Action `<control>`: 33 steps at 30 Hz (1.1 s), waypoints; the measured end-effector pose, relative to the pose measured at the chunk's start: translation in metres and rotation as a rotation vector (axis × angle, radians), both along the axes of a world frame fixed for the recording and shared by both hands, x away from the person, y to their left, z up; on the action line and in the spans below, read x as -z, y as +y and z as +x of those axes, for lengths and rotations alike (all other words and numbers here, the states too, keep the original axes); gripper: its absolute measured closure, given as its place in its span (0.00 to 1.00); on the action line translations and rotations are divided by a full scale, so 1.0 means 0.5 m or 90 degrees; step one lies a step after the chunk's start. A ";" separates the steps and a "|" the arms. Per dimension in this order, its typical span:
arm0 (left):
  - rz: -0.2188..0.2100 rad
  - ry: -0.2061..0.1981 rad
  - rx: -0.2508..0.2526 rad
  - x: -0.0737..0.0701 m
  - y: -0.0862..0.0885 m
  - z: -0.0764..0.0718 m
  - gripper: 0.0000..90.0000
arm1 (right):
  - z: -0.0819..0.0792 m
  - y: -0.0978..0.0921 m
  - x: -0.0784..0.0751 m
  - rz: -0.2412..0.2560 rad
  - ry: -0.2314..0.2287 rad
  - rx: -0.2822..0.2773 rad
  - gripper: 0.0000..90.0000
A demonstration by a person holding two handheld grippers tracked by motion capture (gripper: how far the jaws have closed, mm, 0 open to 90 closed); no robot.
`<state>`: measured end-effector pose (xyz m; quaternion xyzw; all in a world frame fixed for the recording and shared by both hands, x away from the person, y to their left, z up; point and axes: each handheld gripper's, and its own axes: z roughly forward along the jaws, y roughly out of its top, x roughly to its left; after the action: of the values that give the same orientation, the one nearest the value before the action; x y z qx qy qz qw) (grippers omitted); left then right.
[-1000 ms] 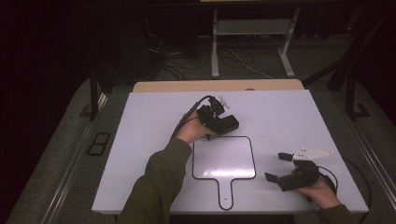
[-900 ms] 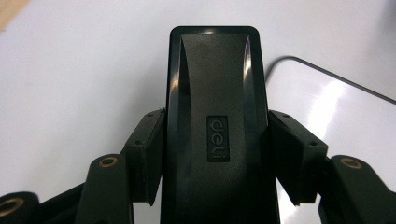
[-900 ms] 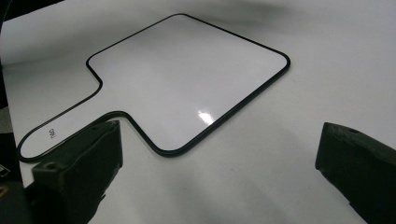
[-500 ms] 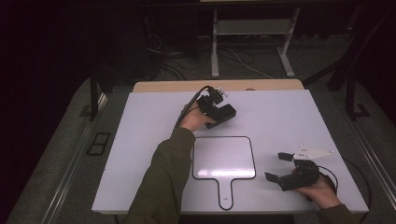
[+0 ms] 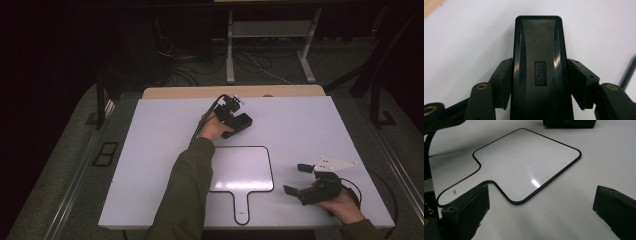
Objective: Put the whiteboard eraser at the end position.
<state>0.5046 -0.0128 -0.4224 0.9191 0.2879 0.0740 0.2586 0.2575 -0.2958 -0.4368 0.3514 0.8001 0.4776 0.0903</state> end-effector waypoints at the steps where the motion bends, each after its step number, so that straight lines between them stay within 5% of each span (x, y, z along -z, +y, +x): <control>1: -0.006 0.000 -0.004 0.003 0.000 0.000 0.43 | 0.000 0.000 0.000 -0.001 0.000 0.000 0.00; 9: -0.016 0.004 -0.003 -0.001 0.009 0.002 0.43 | 0.001 0.000 0.001 0.000 0.000 0.000 0.00; 19: -0.050 -0.008 -0.005 -0.005 0.023 -0.004 0.30 | 0.004 -0.002 0.004 0.002 0.003 -0.001 0.00; 26: -0.088 -0.028 -0.009 -0.009 0.040 -0.010 0.23 | 0.022 -0.009 0.006 0.045 0.029 0.010 0.00; 33: -0.113 -0.045 -0.007 -0.030 0.056 -0.018 0.18 | 0.025 -0.004 0.010 0.023 0.014 0.011 0.00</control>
<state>0.4958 0.0150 -0.4075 0.8879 0.2891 0.0819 0.3483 0.2702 -0.2979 -0.4417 0.3647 0.7892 0.4877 0.0791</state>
